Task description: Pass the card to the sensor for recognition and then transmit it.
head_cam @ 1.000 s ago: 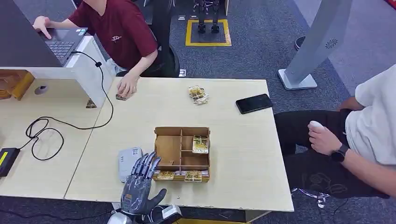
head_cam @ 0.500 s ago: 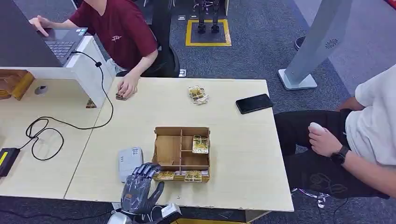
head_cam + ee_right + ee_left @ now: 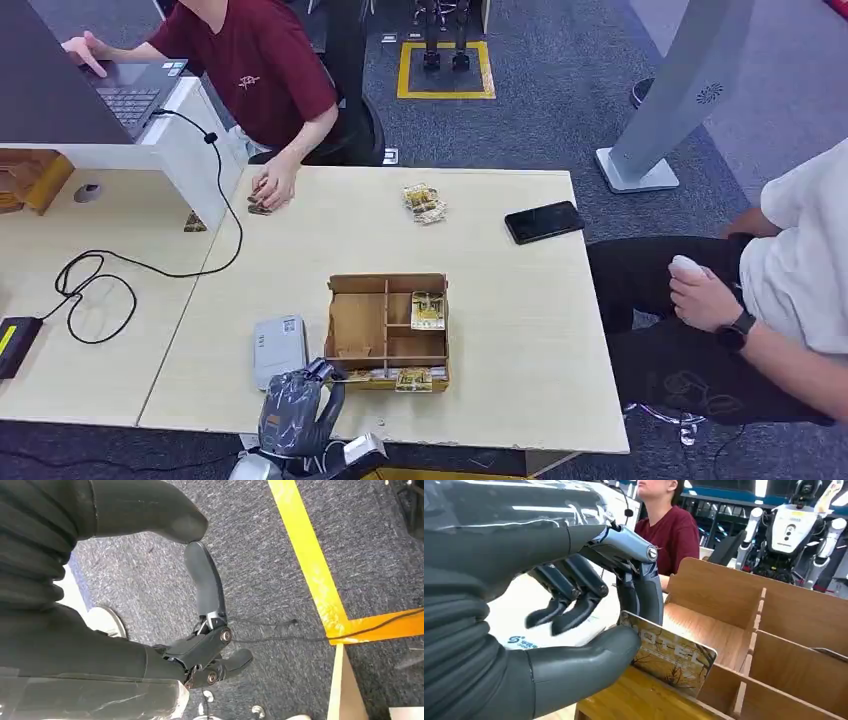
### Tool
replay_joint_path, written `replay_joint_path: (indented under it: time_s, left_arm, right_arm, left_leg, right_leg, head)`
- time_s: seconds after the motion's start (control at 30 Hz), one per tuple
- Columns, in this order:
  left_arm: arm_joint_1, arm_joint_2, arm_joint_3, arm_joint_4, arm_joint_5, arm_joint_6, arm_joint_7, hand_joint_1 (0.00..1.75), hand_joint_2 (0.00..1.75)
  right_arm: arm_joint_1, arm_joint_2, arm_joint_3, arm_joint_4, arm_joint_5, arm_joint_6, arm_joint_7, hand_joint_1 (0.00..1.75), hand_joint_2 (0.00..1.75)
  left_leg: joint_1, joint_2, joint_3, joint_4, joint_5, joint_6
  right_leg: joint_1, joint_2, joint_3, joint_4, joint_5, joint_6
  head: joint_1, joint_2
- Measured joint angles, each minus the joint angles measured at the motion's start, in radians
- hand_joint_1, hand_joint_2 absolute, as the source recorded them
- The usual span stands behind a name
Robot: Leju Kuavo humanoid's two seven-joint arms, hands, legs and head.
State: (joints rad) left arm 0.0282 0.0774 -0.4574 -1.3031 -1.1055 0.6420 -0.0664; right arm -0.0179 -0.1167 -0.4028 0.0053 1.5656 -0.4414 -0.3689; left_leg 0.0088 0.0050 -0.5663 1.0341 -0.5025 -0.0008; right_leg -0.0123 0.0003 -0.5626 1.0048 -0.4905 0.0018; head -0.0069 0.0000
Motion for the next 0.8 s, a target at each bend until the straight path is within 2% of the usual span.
replay_joint_path:
  time_s: [0.2, 0.33, 0.43, 0.6, 0.8]
  left_arm:
    - [0.002, 0.000, 0.000, -0.004, 0.030, -0.003, -0.012, 1.75, 1.75]
    - [0.013, 0.002, 0.000, -0.039, 0.102, -0.034, -0.052, 1.75, 1.75]
    - [0.019, 0.014, 0.000, -0.156, 0.152, -0.085, -0.091, 1.75, 1.75]
    - [-0.024, 0.082, -0.004, -0.408, 0.215, -0.199, -0.088, 1.75, 1.75]
    - [-0.038, 0.125, -0.006, -0.525, 0.223, -0.194, -0.101, 1.75, 1.75]
  right_arm:
    - [0.000, 0.001, 0.000, 0.000, 0.000, 0.000, 0.005, 0.00, 1.75]
    - [0.001, 0.003, 0.000, 0.000, 0.000, -0.003, 0.005, 0.00, 1.75]
    - [0.002, 0.007, 0.000, 0.000, 0.000, -0.006, 0.006, 0.00, 1.75]
    - [0.004, 0.013, 0.000, 0.000, 0.000, -0.006, 0.008, 0.00, 1.75]
    - [0.005, 0.014, 0.000, 0.000, 0.000, -0.006, 0.008, 0.00, 1.75]
  left_leg:
    - [0.000, 0.000, 0.000, 0.000, 0.000, 0.000]
    - [0.000, 0.000, 0.000, 0.000, 0.000, 0.000]
    - [0.000, 0.000, 0.000, 0.000, 0.000, 0.000]
    - [0.000, 0.000, 0.000, 0.000, 0.001, 0.000]
    - [0.000, 0.000, 0.001, 0.000, 0.001, -0.001]
  right_leg:
    - [0.000, 0.000, 0.000, 0.000, 0.000, 0.000]
    - [0.000, 0.000, 0.000, 0.000, 0.000, 0.000]
    - [0.000, 0.000, 0.000, 0.000, 0.000, 0.000]
    - [0.000, 0.000, 0.000, 0.000, 0.001, -0.001]
    - [0.000, 0.000, 0.000, 0.001, 0.001, -0.001]
  head:
    - [0.000, 0.000]
    - [0.000, 0.000]
    - [0.000, 0.000]
    - [0.000, 0.000]
    - [0.000, 0.000]
